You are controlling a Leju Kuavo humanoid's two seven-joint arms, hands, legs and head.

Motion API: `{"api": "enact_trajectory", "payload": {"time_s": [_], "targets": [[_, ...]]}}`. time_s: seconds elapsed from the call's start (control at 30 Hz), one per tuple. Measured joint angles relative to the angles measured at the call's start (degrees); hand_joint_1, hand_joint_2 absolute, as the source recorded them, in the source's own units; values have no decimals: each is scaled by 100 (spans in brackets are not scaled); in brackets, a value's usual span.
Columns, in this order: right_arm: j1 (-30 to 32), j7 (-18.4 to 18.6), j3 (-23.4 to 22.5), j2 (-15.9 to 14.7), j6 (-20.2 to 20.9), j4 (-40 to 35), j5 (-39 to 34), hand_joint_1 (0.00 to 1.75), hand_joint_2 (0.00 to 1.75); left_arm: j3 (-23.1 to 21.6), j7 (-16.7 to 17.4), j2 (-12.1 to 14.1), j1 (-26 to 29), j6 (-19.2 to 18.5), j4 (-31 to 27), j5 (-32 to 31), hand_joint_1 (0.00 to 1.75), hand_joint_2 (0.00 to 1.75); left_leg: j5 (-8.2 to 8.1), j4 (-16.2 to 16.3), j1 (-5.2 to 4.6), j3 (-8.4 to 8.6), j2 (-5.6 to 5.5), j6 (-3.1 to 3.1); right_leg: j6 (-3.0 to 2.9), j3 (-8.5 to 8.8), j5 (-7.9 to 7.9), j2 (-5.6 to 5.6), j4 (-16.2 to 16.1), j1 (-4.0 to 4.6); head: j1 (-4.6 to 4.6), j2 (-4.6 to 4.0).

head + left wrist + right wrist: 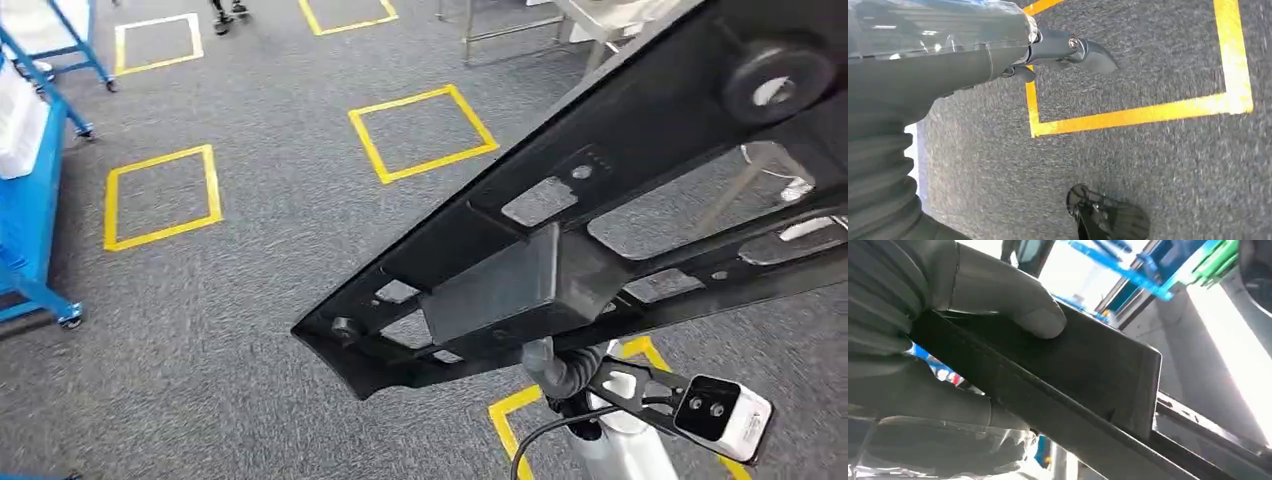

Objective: Take the parts from the cabinet and place them on the table.

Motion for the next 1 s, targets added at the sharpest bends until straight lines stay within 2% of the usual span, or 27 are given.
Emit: {"api": "enact_trajectory", "payload": {"time_s": [0.03, 0.07, 0.1, 0.13, 0.17, 0.27, 0.3, 0.33, 0.37, 0.4, 0.43, 0.47, 0.5, 0.53, 0.57, 0.6, 0.63, 0.67, 0.7, 0.77, 0.8, 0.83, 0.87, 0.9, 0.97, 1.0], "targets": [[93, 0, -11, -4, 4, -35, 28, 166, 175, -2, 0, -5, -4, -13, 0, -2, 0, 175, 209, -260, 0, 99, -5, 11, 2, 9, -1, 68, 4, 0, 0, 0], [203, 0, -15, -9, 7, -94, 78, 166, 175, -4, 2, -9, -6, -28, 0, -2, 0, 175, 515, -782, 1, 328, -35, 28, 9, 23, -5, 153, 14, -2, 0, 0], [294, 0, -17, -11, 7, -151, 133, 166, 175, -7, 2, -9, -4, -37, 0, 0, 0, 175, 794, -1343, 9, 590, -160, 46, 26, 34, -15, 227, 26, -9, 0, 0], [366, 0, -15, -11, 9, -195, 182, 166, 175, -11, 2, -9, -1, -48, 0, -2, 0, 175, 844, -1689, 36, 730, -506, 71, 48, 13, -21, 278, 36, -23, 0, 0], [411, 0, -15, -11, 13, -221, 223, 166, 175, -13, 2, -13, 4, -63, 0, 0, 0, 175, 810, -1807, 46, 763, -597, 81, 92, -25, -17, 360, 82, 2, 0, 0], [579, 0, -17, -24, 11, -304, 238, 166, 175, -15, 7, -20, -15, -63, 0, 0, 0, 175, 812, -1771, -11, 777, -423, 162, 218, -63, 41, 559, 24, -57, 0, 0], [596, 0, -17, -26, 11, -326, 240, 166, 175, -17, 7, -26, -32, -66, 0, 0, 0, 175, 862, -1845, 49, 793, -340, 229, 251, -82, 34, 541, 52, -30, 0, 0], [608, 0, -22, -33, 11, -349, 247, 166, 175, -17, 7, -29, -54, -70, 0, 0, 0, 175, 887, -1881, 29, 811, -251, 263, 252, -130, -59, 165, 158, -18, 0, 0], [606, 0, -24, -35, 11, -361, 253, 166, 175, -18, 0, -33, -56, -74, 0, 0, 0, 175, 890, -1884, 18, 809, -179, 298, 264, -278, -278, -77, 463, -9, 0, 0], [610, 0, -26, -35, 11, -363, 253, 166, 175, -20, 0, -33, -38, -74, 0, 0, 0, 175, 887, -1883, 3, 804, -100, 303, 280, -493, -517, -161, 906, -22, 2, 0], [634, 0, -26, -37, 4, -363, 260, 166, 175, -20, 2, -33, -15, -74, 0, 0, 0, 175, 881, -1882, -8, 800, -12, 313, 296, -736, -732, -193, 1413, -39, 0, 0], [651, 0, -28, -39, -9, -363, 292, 166, 175, -22, 2, -33, -3, -76, 0, 0, 0, 175, 878, -1880, -13, 791, 79, 313, 312, -922, -851, -199, 1795, -50, 0, 0], [662, 0, -26, -39, -18, -356, 332, 166, 175, -28, 6, -33, -5, -81, 0, 0, 0, 175, 875, -1878, -16, 790, 163, 310, 323, -984, -822, -205, 1918, -63, 0, 0], [657, 0, -26, -46, -35, -347, 378, 166, 175, -44, 11, -37, -18, -103, 0, 0, 0, 175, 870, -1877, -16, 793, 232, 304, 330, -881, -669, -217, 1724, -74, 0, 0], [625, 0, -22, -52, -72, -334, 415, 166, 175, -74, 22, -48, -37, -142, 0, 0, 0, 175, 860, -1872, -16, 800, 293, 292, 330, -620, -431, -260, 1270, -78, 0, 0], [545, 2, -4, -52, -134, -306, 426, 166, 175, -103, 46, -59, -56, -188, 0, -2, 0, 175, 845, -1863, -16, 810, 351, 274, 315, -284, -190, -365, 661, -77, 0, 0], [431, 18, 35, -52, -206, -273, 422, 166, 175, -127, 68, -70, -74, -212, 0, -2, 0, 175, 830, -1850, -25, 827, 405, 250, 287, 12, -57, -580, 166, -66, 0, 0], [307, 39, 88, -52, -260, -236, 400, 166, 175, -158, 85, -74, -87, -214, 0, -4, 0, 175, 802, -1835, -70, 825, 446, 207, 260, 55, -122, -693, 53, -12, 0, 0], [199, 70, 153, -48, -300, -210, 378, 166, 175, -186, 107, -83, -101, -216, 0, -2, 0, 175, 797, -1836, -63, 834, 483, 177, 235, 36, -97, -597, 38, -15, 0, 0], [103, 125, 221, -48, -341, -170, 354, 166, 175, -219, 122, -96, -130, -214, 0, -4, 0, 175, 792, -1859, -53, 869, 586, 114, 187, 18, -103, -486, 44, 23, 0, 0], [78, 129, 249, -48, -343, -157, 352, 166, 175, -232, 125, -101, -151, -214, 0, -4, 0, 175, 773, -1854, -47, 893, 628, 76, 141, 42, -74, -421, -9, -17, 0, 0], [54, 136, 287, -46, -343, -144, 350, 166, 175, -245, 125, -105, -169, -214, 0, -4, 0, 175, 698, -1765, -12, 873, 374, 37, 112, 73, -49, -384, -37, -43, 0, 0], [0, 136, 317, -41, -345, -122, 334, 166, 175, -251, 127, -114, -161, -214, 0, -4, 0, 175, 511, -1509, -5, 763, 171, 32, 78, 71, -42, -346, -38, -52, 0, 0], [-44, 129, 363, -31, -337, -96, 304, 166, 175, -256, 136, -114, -148, -208, 0, -4, 0, 175, 278, -1086, -1, 569, 71, 22, 57, 65, -40, -296, -38, -51, 0, 0], [-119, 129, 435, -28, -302, -7, 238, 166, 175, -256, 135, -114, -98, -194, 0, -4, 0, 175, -110, -127, -1, 94, 0, -4, 41, 53, -36, -148, -34, -33, 0, 0], [-165, 129, 514, -26, -265, 147, 186, 166, 175, -256, 114, -116, -80, -194, 0, -2, 0, 175, -110, 96, 0, -42, -1, -7, 42, 55, -36, -65, -32, -28, 0, 0]]}}
